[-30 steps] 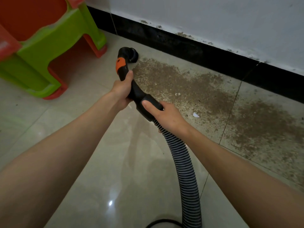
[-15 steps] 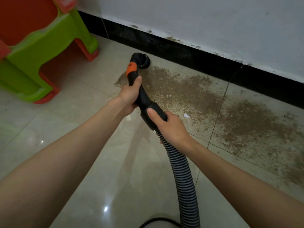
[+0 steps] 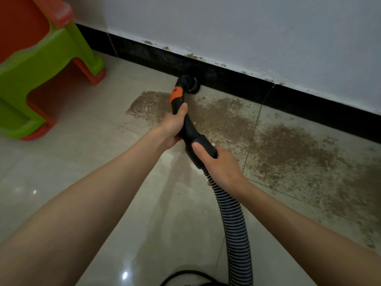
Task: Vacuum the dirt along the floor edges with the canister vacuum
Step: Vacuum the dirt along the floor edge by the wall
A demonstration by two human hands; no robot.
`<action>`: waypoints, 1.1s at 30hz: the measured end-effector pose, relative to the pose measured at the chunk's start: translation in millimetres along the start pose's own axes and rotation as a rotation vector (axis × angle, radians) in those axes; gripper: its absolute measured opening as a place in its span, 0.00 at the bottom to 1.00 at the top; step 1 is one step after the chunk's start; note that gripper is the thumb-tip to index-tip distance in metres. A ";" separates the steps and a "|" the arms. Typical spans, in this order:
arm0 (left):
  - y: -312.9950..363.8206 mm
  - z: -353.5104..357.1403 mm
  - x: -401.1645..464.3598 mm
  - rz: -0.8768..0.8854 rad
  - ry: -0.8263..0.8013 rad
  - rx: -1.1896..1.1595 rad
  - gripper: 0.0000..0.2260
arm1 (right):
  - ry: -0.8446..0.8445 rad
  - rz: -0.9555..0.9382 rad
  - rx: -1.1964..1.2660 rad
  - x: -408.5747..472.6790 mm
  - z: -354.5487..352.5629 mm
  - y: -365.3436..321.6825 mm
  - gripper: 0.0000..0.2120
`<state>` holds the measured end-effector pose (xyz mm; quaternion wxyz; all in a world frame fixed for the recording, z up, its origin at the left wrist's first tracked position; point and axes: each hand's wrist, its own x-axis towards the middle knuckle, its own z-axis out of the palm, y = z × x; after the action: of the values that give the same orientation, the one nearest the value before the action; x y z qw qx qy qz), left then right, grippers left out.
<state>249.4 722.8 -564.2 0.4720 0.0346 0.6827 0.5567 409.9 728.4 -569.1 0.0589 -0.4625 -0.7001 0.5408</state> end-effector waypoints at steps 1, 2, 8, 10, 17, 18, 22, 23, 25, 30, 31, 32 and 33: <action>-1.0 5.0 -0.5 -0.004 -0.010 0.003 0.23 | 0.005 0.009 -0.003 -1.3 -4.6 1.9 0.26; -2.5 10.6 -1.1 -0.007 -0.019 0.007 0.24 | 0.009 0.014 -0.011 -2.7 -9.3 4.5 0.27; -20.4 41.7 -9.0 -0.019 -0.056 0.018 0.25 | 0.069 0.039 -0.088 -20.1 -34.2 22.4 0.22; -24.9 47.9 -11.4 -0.020 -0.075 0.018 0.25 | 0.088 0.055 -0.092 -26.8 -36.4 25.1 0.23; -16.9 43.8 -16.4 -0.006 -0.109 0.038 0.24 | 0.159 0.036 -0.096 -39.5 -23.6 12.9 0.25; -14.6 40.0 -16.7 0.006 -0.095 0.039 0.24 | 0.159 0.024 -0.092 -38.7 -19.8 9.6 0.25; -7.1 10.3 -15.5 0.056 0.042 0.024 0.24 | 0.109 -0.031 -0.087 -34.2 0.9 -7.6 0.25; -5.2 -1.0 -15.5 0.072 0.082 0.024 0.24 | 0.083 -0.032 -0.083 -33.0 8.1 -13.2 0.26; -0.8 -27.8 -16.9 0.111 0.155 0.017 0.24 | 0.023 -0.040 -0.079 -30.7 26.4 -25.7 0.27; 7.2 -101.4 -25.7 0.140 0.318 -0.008 0.24 | -0.105 -0.106 -0.127 -27.0 77.5 -58.0 0.28; 7.3 -114.1 -28.2 0.131 0.342 -0.012 0.24 | -0.130 -0.116 -0.136 -27.2 86.8 -62.7 0.28; 7.0 -126.2 -30.7 0.121 0.360 -0.023 0.24 | -0.152 -0.122 -0.150 -27.4 95.8 -67.0 0.28; 6.3 -137.1 -32.8 0.108 0.370 -0.041 0.24 | -0.172 -0.127 -0.161 -27.8 104.4 -70.7 0.28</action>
<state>170.9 606.7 -548.3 0.3087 -0.0416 0.7433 0.5920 323.5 636.2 -542.7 -0.0044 -0.3727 -0.7714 0.5158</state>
